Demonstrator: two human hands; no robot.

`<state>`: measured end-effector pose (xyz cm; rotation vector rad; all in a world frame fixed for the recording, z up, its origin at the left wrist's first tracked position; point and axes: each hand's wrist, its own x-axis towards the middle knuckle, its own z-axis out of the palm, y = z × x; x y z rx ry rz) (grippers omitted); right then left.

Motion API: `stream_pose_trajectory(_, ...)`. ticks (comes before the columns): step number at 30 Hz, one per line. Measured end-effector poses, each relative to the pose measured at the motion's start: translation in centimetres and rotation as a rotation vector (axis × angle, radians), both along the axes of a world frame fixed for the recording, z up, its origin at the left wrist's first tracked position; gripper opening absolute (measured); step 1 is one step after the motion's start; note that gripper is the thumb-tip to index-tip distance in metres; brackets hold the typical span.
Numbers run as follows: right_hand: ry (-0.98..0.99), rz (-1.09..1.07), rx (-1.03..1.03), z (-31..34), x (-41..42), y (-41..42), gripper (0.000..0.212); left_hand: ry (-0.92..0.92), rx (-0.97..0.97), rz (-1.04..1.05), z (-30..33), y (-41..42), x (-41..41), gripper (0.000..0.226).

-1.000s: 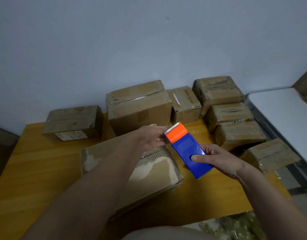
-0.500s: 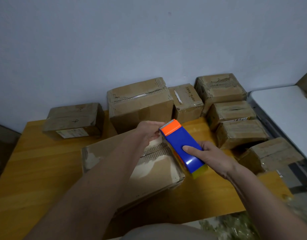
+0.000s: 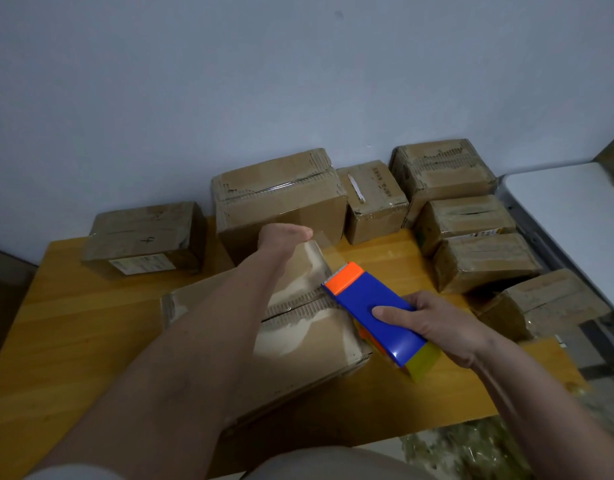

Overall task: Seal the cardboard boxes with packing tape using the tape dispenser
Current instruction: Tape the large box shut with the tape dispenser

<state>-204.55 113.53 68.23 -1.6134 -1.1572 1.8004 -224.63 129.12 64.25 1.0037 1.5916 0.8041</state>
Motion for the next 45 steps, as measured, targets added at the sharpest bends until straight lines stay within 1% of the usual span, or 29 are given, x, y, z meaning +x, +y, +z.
stream_pose_trajectory(2,0.007,-0.008,-0.004,0.1,-0.5,0.4,0.033,0.041,0.025,-0.052,-0.3,0.6,0.1,0.016)
stream_pose_trajectory(3,0.008,-0.013,-0.004,0.2,-0.9,0.6,0.029,0.067,0.032,-0.068,-0.4,1.0,0.2,0.013)
stream_pose_trajectory(5,0.007,-0.023,-0.012,0.3,-1.3,1.0,0.029,0.129,0.040,-0.107,-0.5,1.9,0.4,0.010)
stream_pose_trajectory(8,-0.017,-0.046,-0.043,0.4,-1.6,1.9,0.029,0.206,0.033,-0.167,-1.4,3.2,0.3,0.012)
stream_pose_trajectory(10,-0.055,-0.061,-0.056,0.4,-1.8,2.7,0.030,0.251,0.044,-0.169,-2.3,3.7,0.4,0.012)
stream_pose_trajectory(13,-0.113,-0.066,-0.070,0.2,-2.1,3.9,0.032,0.279,0.063,-0.149,-3.5,4.5,0.7,0.011)
stream_pose_trajectory(17,-0.106,-0.105,-0.095,0.1,-2.8,5.3,0.032,0.314,0.057,-0.185,-5.1,5.6,0.8,0.011)
stream_pose_trajectory(21,-0.120,-0.100,-0.137,0.1,-3.1,5.7,0.032,0.359,-0.033,-0.229,-6.4,6.5,0.8,0.011)
stream_pose_trajectory(23,-0.113,-0.095,-0.156,0.0,-3.0,5.7,0.031,0.386,-0.093,-0.281,-6.6,7.0,0.7,0.016)
stream_pose_trajectory(24,-0.100,-0.098,-0.165,0.0,-3.0,5.7,0.030,0.409,-0.117,-0.307,-6.6,7.2,0.7,0.021)
stream_pose_trajectory(27,-0.079,-0.091,-0.179,0.1,-2.8,5.9,0.030,0.568,-0.193,-0.372,-6.2,7.4,0.6,0.053)
stream_pose_trajectory(28,-0.070,-0.091,-0.183,0.0,-2.8,5.9,0.030,0.632,-0.169,-0.359,-6.0,7.2,0.5,0.054)
stream_pose_trajectory(29,-0.062,-0.092,-0.186,0.0,-2.8,5.9,0.030,0.681,-0.088,-0.319,-5.9,6.9,0.4,0.045)
stream_pose_trajectory(30,-0.060,-0.092,-0.187,0.0,-2.8,5.8,0.030,0.704,0.031,-0.271,-5.9,6.4,0.5,0.031)
stream_pose_trajectory(31,-0.062,-0.093,-0.186,0.1,-2.8,5.9,0.030,0.695,0.137,-0.246,-5.9,5.7,0.5,0.022)
stream_pose_trajectory(32,-0.064,-0.095,-0.185,0.1,-2.8,5.9,0.030,0.655,0.187,-0.256,-6.1,5.1,0.5,0.019)
stream_pose_trajectory(33,-0.065,-0.097,-0.186,0.1,-2.8,5.9,0.030,0.600,0.182,-0.295,-6.2,4.6,0.5,0.020)
stream_pose_trajectory(35,-0.061,-0.089,-0.188,0.2,-2.9,5.8,0.030,0.560,0.064,-0.415,-6.5,4.6,0.3,0.030)
stream_pose_trajectory(36,-0.061,-0.084,-0.187,0.2,-2.9,5.8,0.031,0.594,-0.014,-0.475,-6.3,4.9,0.2,0.038)
stream_pose_trajectory(38,-0.067,-0.090,-0.190,0.1,-2.8,5.8,0.038,0.748,-0.158,-0.561,-5.9,5.3,0.3,0.055)
stream_pose_trajectory(39,-0.070,-0.094,-0.199,0.1,-2.8,5.8,0.042,0.829,-0.158,-0.579,-5.9,5.2,0.5,0.058)
stream_pose_trajectory(40,-0.070,-0.093,-0.203,0.1,-2.8,5.8,0.043,0.882,-0.078,-0.580,-6.0,4.9,0.6,0.055)
stream_pose_trajectory(42,-0.060,-0.078,-0.200,0.2,-2.8,5.8,0.039,0.860,0.260,-0.561,-6.4,3.2,0.3,0.039)
stream_pose_trajectory(43,-0.055,-0.077,-0.200,0.1,-2.8,5.8,0.037,0.850,0.435,-0.594,-6.6,2.0,-0.3,0.041)
stream_pose_trajectory(44,-0.056,-0.079,-0.201,0.1,-2.8,5.8,0.038,0.863,0.563,-0.675,-6.9,0.9,-1.1,0.051)
stream_pose_trajectory(45,-0.067,-0.081,-0.200,0.0,-2.8,5.8,0.039,0.894,0.644,-0.785,-7.2,0.0,-2.0,0.058)
